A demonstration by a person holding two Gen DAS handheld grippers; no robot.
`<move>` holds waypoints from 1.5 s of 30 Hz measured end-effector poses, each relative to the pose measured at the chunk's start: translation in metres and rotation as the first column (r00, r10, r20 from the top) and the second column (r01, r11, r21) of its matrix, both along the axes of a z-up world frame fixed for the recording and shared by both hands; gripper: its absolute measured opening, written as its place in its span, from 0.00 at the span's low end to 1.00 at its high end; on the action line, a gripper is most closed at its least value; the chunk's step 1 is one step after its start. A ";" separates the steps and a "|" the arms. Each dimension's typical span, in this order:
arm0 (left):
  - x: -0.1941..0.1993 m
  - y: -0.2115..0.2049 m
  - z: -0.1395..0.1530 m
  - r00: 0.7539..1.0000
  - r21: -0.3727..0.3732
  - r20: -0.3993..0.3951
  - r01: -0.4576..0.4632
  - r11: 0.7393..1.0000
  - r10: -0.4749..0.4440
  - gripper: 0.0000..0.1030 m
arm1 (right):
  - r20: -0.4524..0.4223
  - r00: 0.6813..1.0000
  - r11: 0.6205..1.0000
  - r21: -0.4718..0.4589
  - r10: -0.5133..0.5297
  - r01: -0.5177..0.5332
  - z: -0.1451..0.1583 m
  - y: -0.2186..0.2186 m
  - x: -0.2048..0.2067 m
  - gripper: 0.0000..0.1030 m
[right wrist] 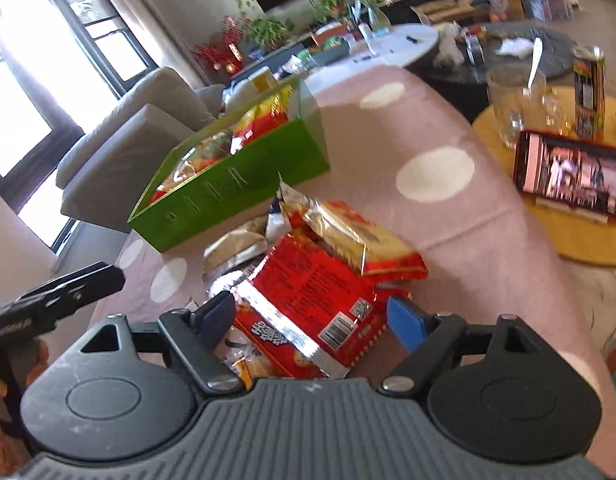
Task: Organize snacks
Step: 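Move the right gripper to the red snack packet on the table, then grasp the red snack packet with the right gripper and lift it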
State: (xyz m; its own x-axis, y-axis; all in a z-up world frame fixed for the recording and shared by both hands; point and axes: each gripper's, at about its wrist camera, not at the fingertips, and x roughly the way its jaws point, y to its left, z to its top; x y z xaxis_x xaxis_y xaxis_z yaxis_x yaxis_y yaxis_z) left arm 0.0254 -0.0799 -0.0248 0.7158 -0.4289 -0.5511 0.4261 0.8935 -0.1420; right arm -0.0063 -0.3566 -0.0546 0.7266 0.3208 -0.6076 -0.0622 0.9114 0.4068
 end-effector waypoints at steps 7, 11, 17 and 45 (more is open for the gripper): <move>0.002 0.007 -0.001 0.999 0.007 -0.011 -0.035 0.999 0.036 0.81 | -0.022 0.996 0.996 0.023 0.090 -0.089 -0.008 0.022 0.014 0.58; 0.004 0.015 -0.003 0.998 0.005 -0.015 -0.056 0.998 0.056 0.81 | -0.010 0.990 0.990 0.022 0.138 -0.138 -0.006 0.034 0.019 0.53; 0.009 0.020 -0.006 0.997 0.002 -0.032 -0.067 0.998 0.067 0.81 | 0.034 0.973 0.973 0.008 0.229 -0.229 0.000 0.050 0.021 0.53; 0.028 -0.033 -0.030 0.981 0.066 -0.121 0.161 0.985 -0.152 0.54 | -0.070 0.991 0.982 0.156 0.115 -0.103 -0.015 0.024 0.029 0.53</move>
State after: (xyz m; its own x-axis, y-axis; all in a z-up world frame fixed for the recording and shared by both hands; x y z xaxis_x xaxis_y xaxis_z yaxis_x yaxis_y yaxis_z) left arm 0.0536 -0.1133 -0.0545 0.5731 -0.4847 -0.6608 0.5462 0.8271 -0.1330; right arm 0.0228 -0.3329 -0.0693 0.6342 0.4880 -0.5998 -0.1201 0.8284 0.5470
